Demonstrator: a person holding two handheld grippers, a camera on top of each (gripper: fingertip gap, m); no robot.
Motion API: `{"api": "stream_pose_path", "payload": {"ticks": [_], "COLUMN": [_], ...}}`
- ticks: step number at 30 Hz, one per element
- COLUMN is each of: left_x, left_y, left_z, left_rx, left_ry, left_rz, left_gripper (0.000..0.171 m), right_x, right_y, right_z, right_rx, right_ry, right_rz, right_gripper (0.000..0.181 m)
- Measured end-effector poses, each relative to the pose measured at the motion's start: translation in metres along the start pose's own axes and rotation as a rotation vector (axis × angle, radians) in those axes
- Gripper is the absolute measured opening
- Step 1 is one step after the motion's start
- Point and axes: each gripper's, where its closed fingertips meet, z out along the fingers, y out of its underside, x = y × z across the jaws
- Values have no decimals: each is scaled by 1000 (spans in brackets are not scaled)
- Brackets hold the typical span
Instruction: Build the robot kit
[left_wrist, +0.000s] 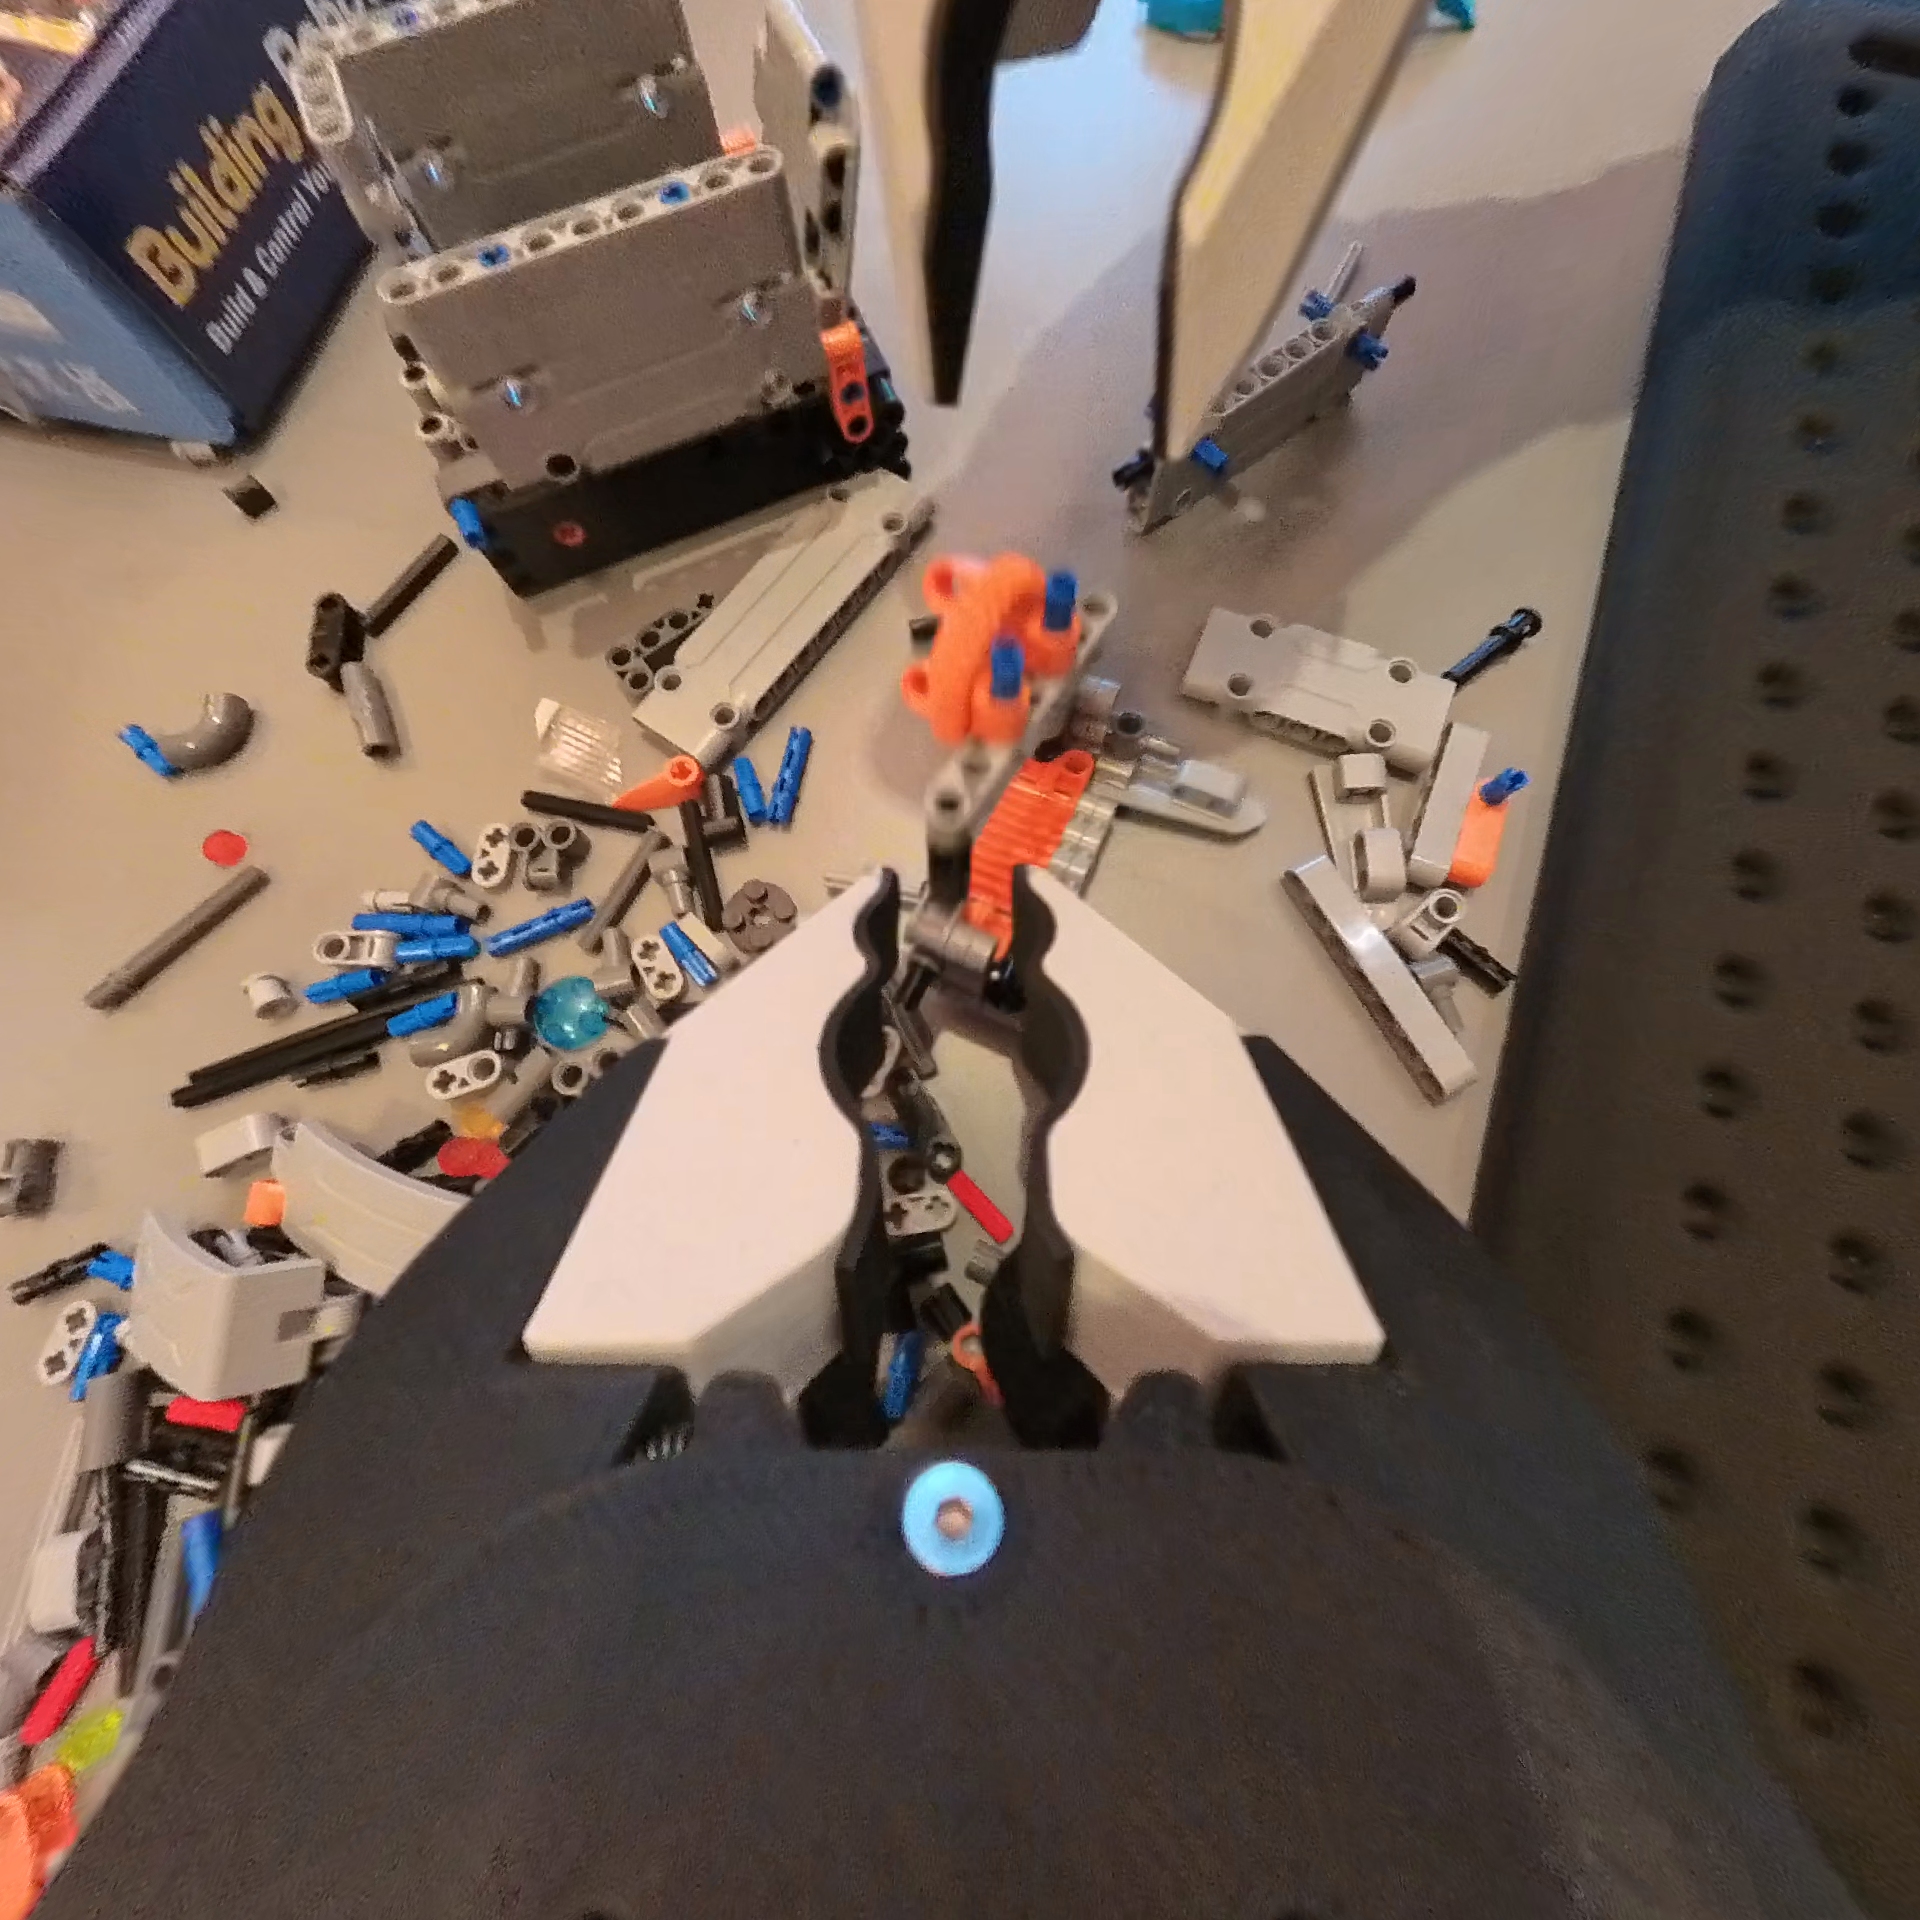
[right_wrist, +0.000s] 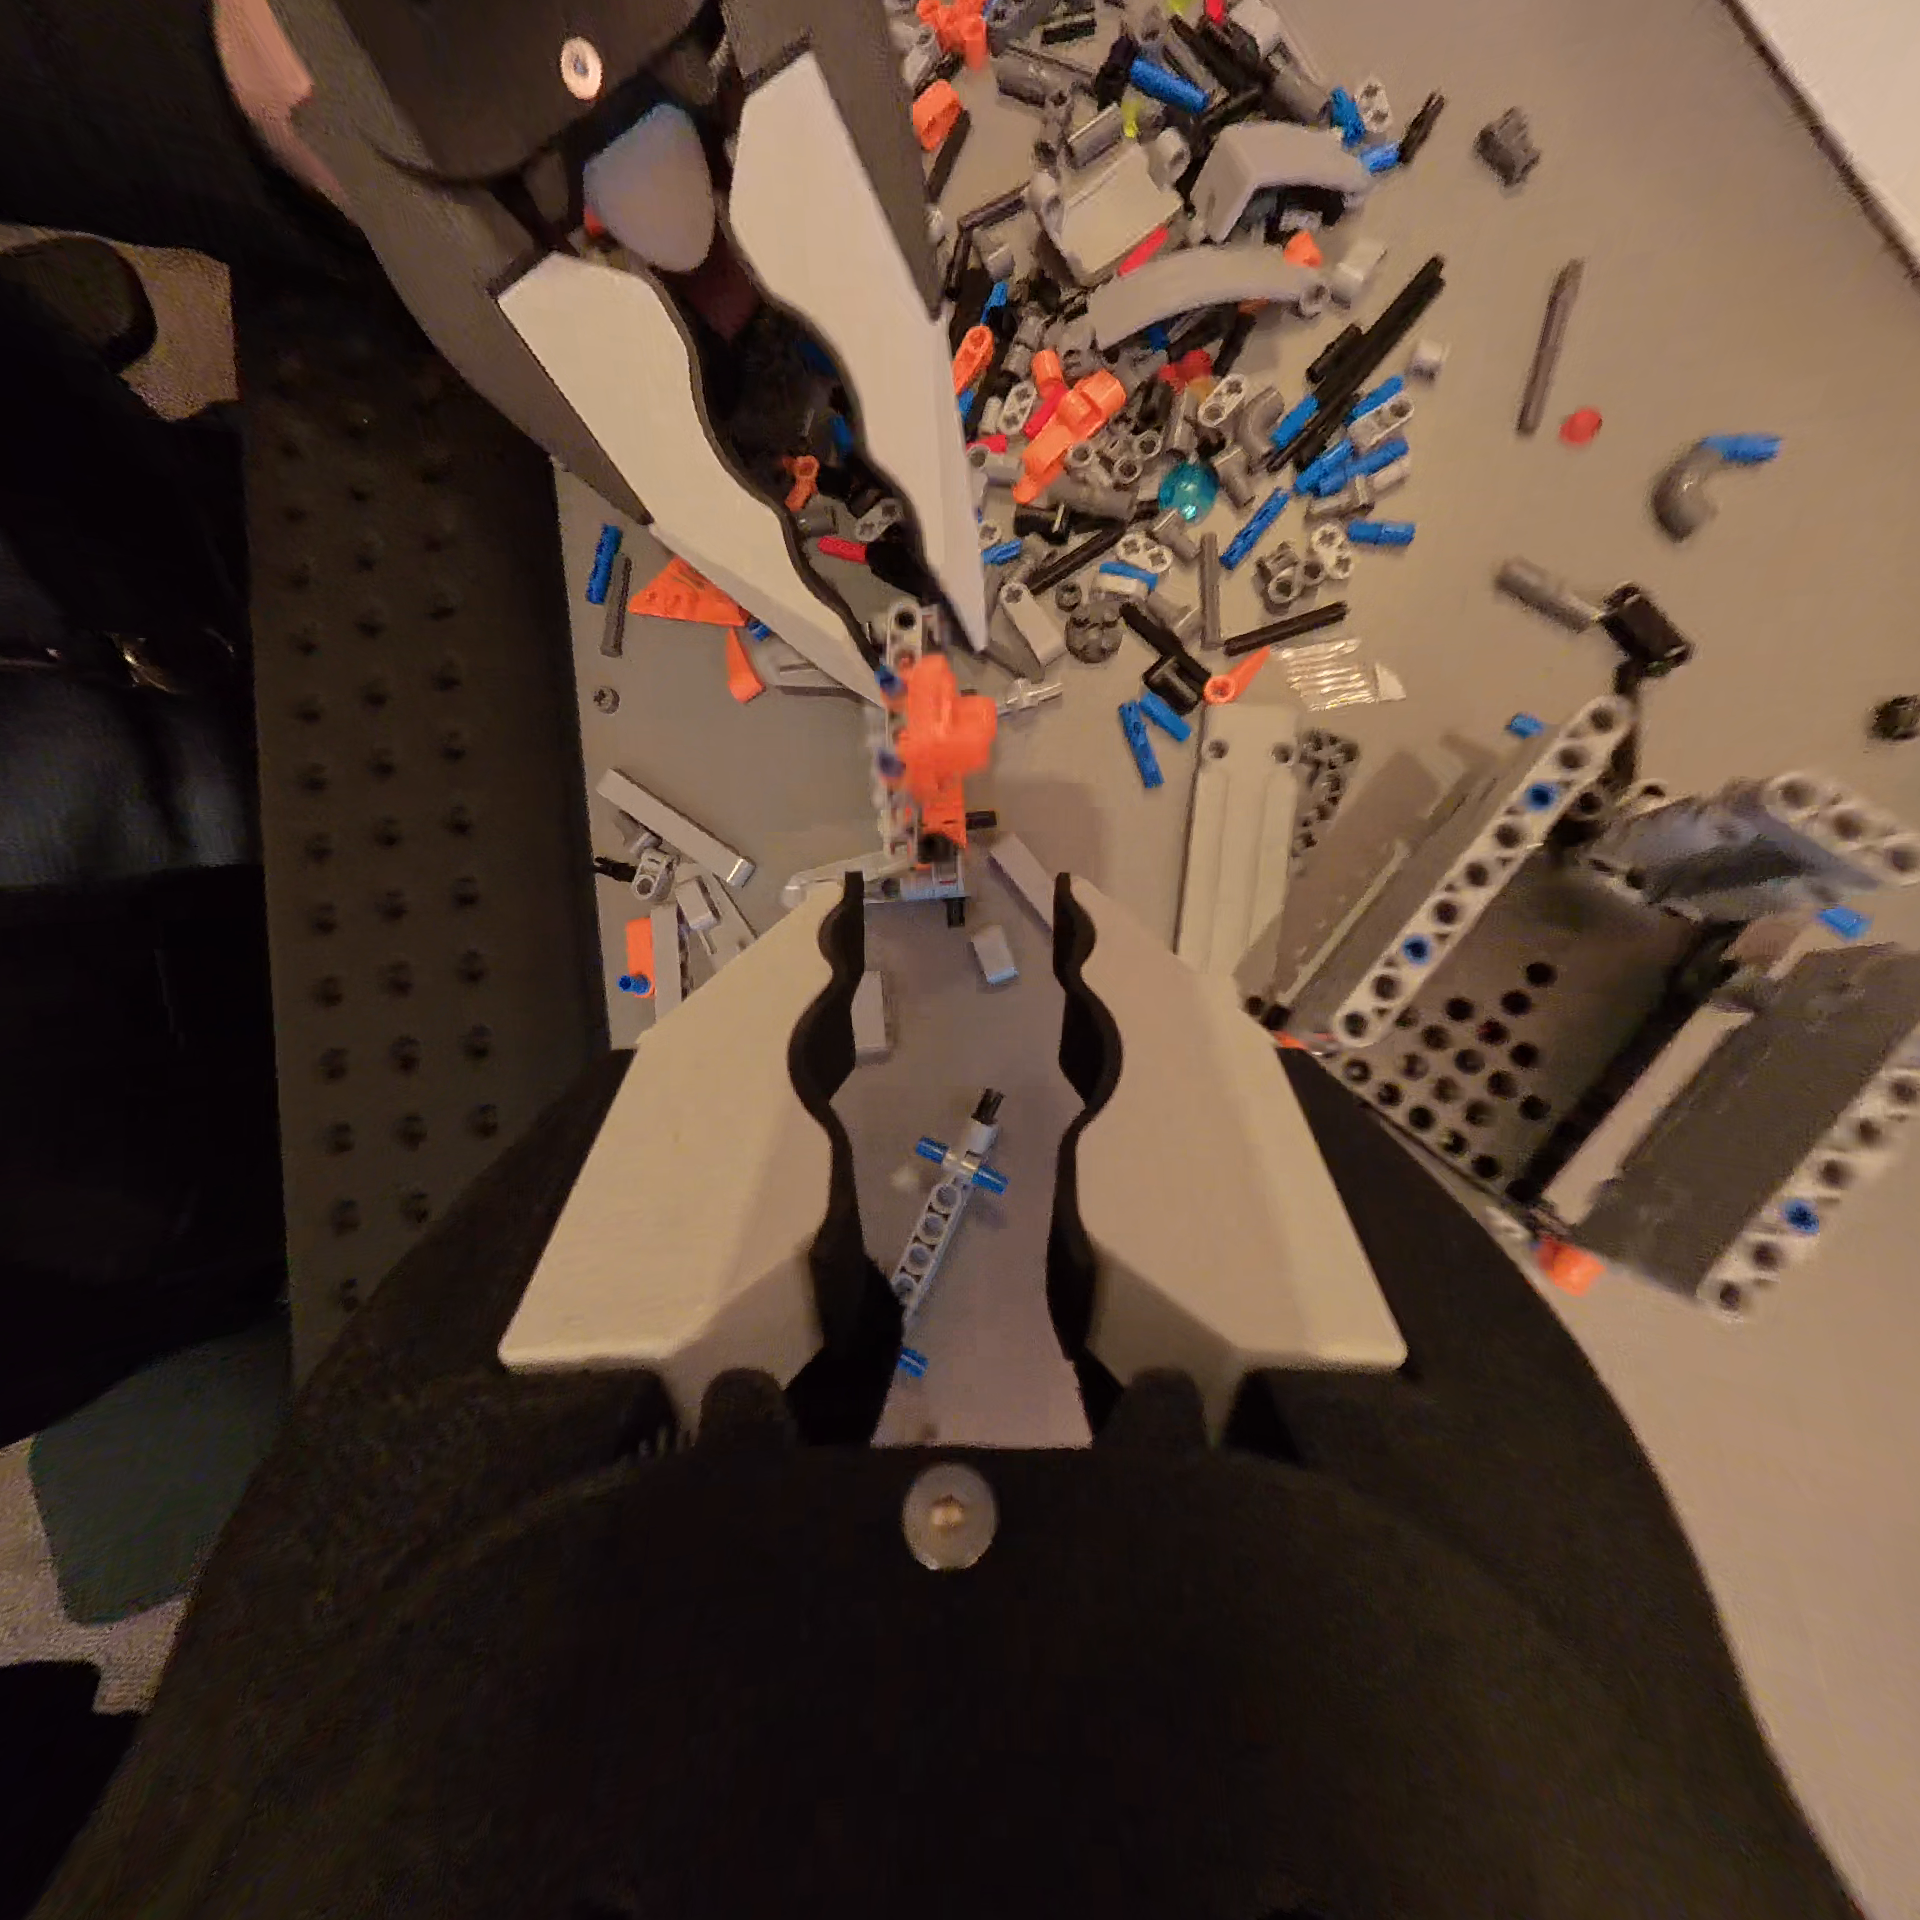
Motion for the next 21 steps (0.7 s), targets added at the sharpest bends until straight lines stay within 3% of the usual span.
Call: {"api": "stream_pose_path", "payload": {"ticks": [4,7,10,13,16,21], "left_x": [-4,-6,5,9,0,2], "left_y": [3,-12,-33,-33,-32,-29], "left_z": [-5,-14,-13,1,5,3], "left_rx": [-40,-11,16,-67,-97,-91], "left_ry": [-15,-57,-61,-77,-108,-75], "left_rz": [3,64,237,371,388,358], "left_gripper": [39,47,46,45,33,32], "right_x": [-10,-14,-9,-7,-7,-8], "right_y": [12,8,6,3,2,1], "right_z": [22,32,42,45,45,48], "right_rx": [21,52,57,85,92,93], "right_ry": [-23,-4,37,52,63,63], "right_rz": [-3,-44,-67,-81,-108,-124], "right_gripper": [33,29,24,12,10,8]}}
